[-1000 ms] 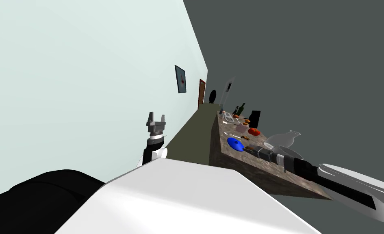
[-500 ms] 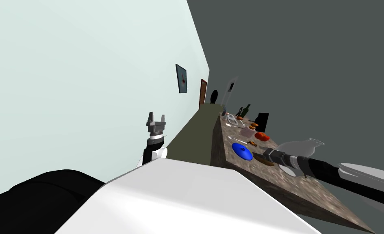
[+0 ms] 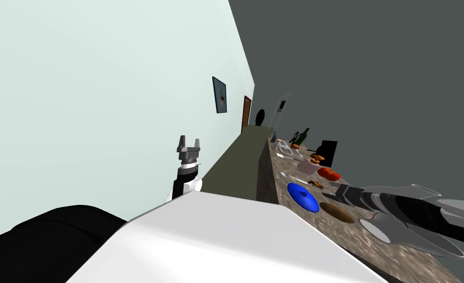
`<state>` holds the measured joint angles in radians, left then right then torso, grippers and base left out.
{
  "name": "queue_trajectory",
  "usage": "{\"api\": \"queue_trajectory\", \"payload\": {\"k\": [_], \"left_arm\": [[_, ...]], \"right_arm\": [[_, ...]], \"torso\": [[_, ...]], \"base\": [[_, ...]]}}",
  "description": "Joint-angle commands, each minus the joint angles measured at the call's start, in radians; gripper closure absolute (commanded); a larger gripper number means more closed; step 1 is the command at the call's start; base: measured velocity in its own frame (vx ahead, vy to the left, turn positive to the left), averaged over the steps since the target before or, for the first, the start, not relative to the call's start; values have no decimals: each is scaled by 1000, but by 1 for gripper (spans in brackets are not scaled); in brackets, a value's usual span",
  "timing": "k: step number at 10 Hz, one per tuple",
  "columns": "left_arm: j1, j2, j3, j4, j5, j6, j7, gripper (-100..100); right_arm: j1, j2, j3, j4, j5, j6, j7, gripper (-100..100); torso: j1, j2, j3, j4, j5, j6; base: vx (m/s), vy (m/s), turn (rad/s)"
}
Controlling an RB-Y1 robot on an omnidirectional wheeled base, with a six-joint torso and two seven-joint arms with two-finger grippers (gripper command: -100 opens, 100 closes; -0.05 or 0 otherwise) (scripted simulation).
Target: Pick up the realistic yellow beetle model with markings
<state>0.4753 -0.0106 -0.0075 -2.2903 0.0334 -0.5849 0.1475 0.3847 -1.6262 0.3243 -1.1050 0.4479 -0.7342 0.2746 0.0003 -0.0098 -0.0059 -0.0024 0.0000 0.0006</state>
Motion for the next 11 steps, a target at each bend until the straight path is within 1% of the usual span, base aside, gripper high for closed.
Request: {"api": "queue_trajectory", "payload": {"k": [1, 2, 3, 4, 7, 8, 10, 11], "left_arm": [[0, 0, 0, 0, 0, 0, 0, 0], [0, 0, 0, 0, 0, 0, 0, 0], [0, 0, 0, 0, 0, 0, 0, 0], [0, 0, 0, 0, 0, 0, 0, 0], [0, 0, 0, 0, 0, 0, 0, 0], [0, 0, 0, 0, 0, 0, 0, 0], [0, 0, 0, 0, 0, 0, 0, 0], [0, 0, 0, 0, 0, 0, 0, 0]], "right_arm": [[9, -26, 36, 17, 25, 20, 27, -100], [9, -39, 61, 37, 49, 29, 47, -100], [10, -46, 97, 54, 72, 37, 66, -100], [10, -46, 107, 54, 72, 37, 66, -100], [15, -45, 202, 86, 128, 61, 116, -100], [15, -45, 202, 86, 128, 61, 116, -100], [20, -32, 249, 93, 154, 74, 139, -100], [22, -23, 267, 94, 163, 78, 147, -100]], "torso": [[0, 0, 0, 0, 0, 0], [-1, 2, 1, 1, 0, 0], [-2, 0, 0, 0, -1, 0], [-1, -3, -1, 0, -1, 0], [-1, 1, 1, 0, 0, 0], [-1, -1, 0, 0, -1, 0], [-1, 4, 2, 1, 0, 0], [-1, 5, 3, 1, 0, 0]], "base": [[131, -10, 27], [181, -29, 40], [236, -7, 38], [166, -7, 3], [162, -1, 28], [135, 2, 12], [107, -8, 21], [109, 1, 32]]}}
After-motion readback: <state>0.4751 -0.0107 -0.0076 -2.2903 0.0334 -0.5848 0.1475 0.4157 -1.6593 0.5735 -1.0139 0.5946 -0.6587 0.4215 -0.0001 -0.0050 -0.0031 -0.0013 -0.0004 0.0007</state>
